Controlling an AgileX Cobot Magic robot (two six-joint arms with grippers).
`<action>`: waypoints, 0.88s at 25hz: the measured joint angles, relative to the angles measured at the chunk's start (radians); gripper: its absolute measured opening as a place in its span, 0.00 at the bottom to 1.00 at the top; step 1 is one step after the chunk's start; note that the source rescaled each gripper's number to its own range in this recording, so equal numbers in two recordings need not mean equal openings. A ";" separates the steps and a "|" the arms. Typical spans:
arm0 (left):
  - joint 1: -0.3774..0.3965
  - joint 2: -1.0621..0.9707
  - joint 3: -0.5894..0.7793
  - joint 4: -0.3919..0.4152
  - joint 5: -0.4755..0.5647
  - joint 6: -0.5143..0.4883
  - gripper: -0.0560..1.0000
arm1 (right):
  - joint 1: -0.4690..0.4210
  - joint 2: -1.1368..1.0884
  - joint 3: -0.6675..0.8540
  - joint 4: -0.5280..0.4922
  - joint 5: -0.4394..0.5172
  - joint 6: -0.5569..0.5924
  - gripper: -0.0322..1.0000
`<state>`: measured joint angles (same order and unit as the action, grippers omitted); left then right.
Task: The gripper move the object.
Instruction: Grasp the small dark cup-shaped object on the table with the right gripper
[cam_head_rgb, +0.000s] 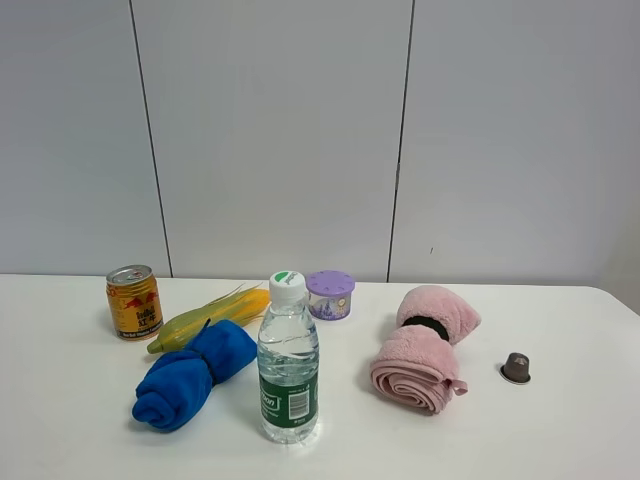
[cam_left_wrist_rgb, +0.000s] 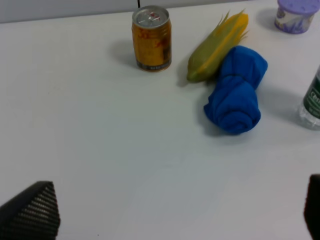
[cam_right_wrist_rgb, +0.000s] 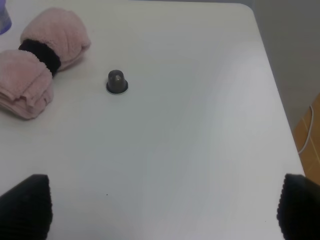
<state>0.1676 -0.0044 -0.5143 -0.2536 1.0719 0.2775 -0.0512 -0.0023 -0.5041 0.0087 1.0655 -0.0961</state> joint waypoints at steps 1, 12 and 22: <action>0.000 0.000 0.000 0.000 0.000 0.000 1.00 | 0.000 0.000 0.000 0.000 0.000 0.000 0.98; 0.000 0.000 0.000 0.000 0.000 0.000 1.00 | 0.000 0.000 0.000 0.000 0.000 0.000 0.98; 0.000 0.000 0.000 0.000 0.000 0.000 1.00 | 0.000 0.000 0.000 -0.009 0.000 0.027 0.98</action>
<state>0.1676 -0.0044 -0.5143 -0.2538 1.0719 0.2775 -0.0512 -0.0023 -0.5041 0.0000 1.0655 -0.0690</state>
